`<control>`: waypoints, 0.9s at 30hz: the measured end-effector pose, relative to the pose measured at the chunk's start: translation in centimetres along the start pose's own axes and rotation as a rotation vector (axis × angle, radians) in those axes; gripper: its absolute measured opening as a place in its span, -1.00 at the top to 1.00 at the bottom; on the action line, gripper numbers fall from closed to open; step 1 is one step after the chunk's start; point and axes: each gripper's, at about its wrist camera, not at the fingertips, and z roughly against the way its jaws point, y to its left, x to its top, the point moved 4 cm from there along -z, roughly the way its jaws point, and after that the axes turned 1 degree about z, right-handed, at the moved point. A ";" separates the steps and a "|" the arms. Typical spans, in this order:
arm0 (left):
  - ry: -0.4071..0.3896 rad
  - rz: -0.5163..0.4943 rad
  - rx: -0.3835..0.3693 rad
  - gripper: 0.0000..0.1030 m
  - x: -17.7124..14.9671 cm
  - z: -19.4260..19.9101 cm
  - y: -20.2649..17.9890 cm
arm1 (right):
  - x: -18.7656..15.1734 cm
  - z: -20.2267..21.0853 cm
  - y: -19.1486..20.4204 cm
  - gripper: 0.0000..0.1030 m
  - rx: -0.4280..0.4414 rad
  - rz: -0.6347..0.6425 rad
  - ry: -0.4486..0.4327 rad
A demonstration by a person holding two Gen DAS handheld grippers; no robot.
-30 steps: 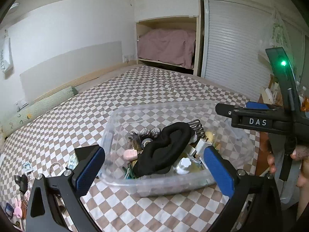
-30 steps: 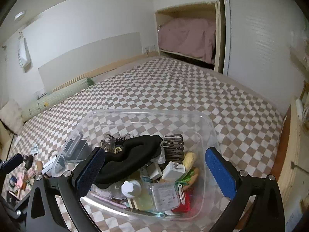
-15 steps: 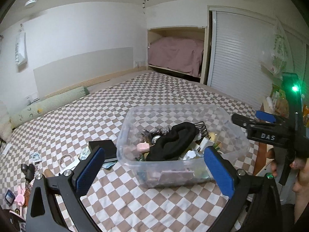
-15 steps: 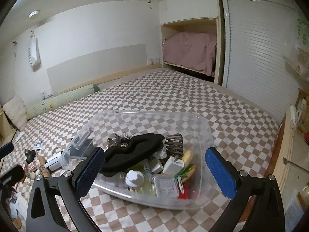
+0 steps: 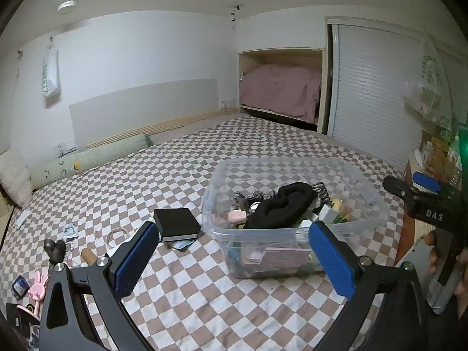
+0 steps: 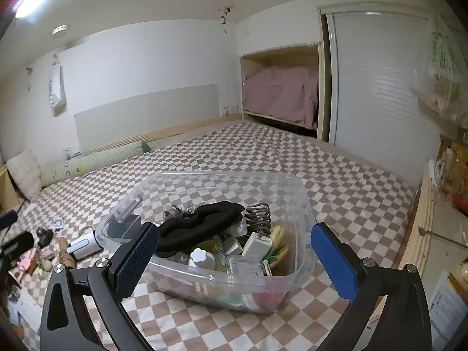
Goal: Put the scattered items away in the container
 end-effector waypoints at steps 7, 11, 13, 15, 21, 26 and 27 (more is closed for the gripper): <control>-0.019 0.017 0.008 -1.00 -0.9 0.6 0.9 | -1.0 0.6 1.0 -1.00 0.013 0.042 -0.013; -0.028 0.001 0.018 -1.00 -1.0 0.9 0.7 | -1.2 1.3 1.5 -1.00 0.005 0.060 -0.034; -0.031 -0.003 0.025 -1.00 -1.1 0.9 0.6 | -1.3 1.5 1.6 -1.00 0.009 0.062 -0.041; -0.033 -0.007 0.041 -1.00 -1.2 0.8 0.7 | -1.4 1.7 1.7 -1.00 0.010 0.066 -0.047; -0.010 -0.042 0.105 -1.00 -1.7 0.1 0.8 | -1.6 1.6 1.8 -1.00 0.001 0.078 -0.041; 0.002 -0.011 0.113 -1.00 -1.8 -0.2 1.2 | -1.6 1.8 2.0 -1.00 0.002 0.082 -0.042; 0.003 0.002 0.113 -1.00 -1.7 -0.2 1.3 | -1.6 1.7 2.0 -1.00 0.002 0.084 -0.043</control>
